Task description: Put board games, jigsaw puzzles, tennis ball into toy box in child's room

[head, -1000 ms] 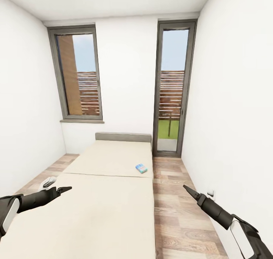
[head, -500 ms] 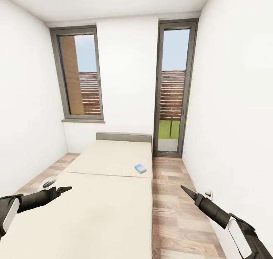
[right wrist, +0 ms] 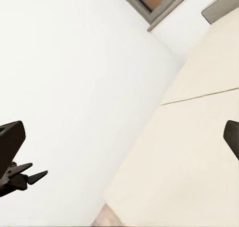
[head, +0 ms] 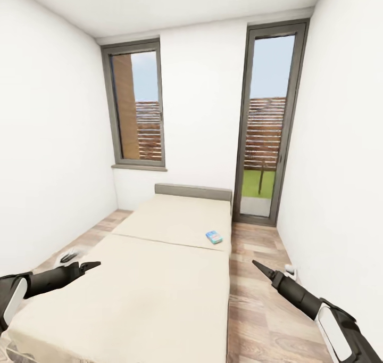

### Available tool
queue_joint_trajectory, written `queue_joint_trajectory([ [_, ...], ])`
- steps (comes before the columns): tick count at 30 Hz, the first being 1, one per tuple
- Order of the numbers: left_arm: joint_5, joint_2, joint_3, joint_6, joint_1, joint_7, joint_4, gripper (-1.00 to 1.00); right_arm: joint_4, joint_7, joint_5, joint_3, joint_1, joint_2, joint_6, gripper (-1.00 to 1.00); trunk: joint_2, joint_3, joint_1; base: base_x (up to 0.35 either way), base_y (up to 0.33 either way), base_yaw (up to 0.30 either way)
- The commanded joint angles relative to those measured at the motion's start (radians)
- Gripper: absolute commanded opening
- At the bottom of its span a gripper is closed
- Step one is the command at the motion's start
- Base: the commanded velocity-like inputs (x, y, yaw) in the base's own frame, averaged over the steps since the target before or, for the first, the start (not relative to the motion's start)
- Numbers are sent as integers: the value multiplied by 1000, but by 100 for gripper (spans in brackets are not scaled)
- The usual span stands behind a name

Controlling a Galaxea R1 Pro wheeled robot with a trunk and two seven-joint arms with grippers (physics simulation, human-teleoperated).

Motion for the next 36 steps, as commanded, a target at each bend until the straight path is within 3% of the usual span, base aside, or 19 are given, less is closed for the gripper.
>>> queue_joint_trajectory([
  [1, 1, 0, 1, 5, -1, -2, 0, 100, 0, -1, -7, 3, -1, 0, 8, 100, -1, -2, 0, 0, -119, 289],
  [10, 1, -1, 1, 5, -1, -2, 0, 100, 0, -38, -7, 30, -3, -1, 8, 100, -1, -2, 0, 0, -41, 291],
  [36, 1, -1, 1, 5, -1, -2, 0, 100, 0, -52, -7, 34, -3, 1, 8, 100, -1, -2, 0, 0, -2, 292],
])
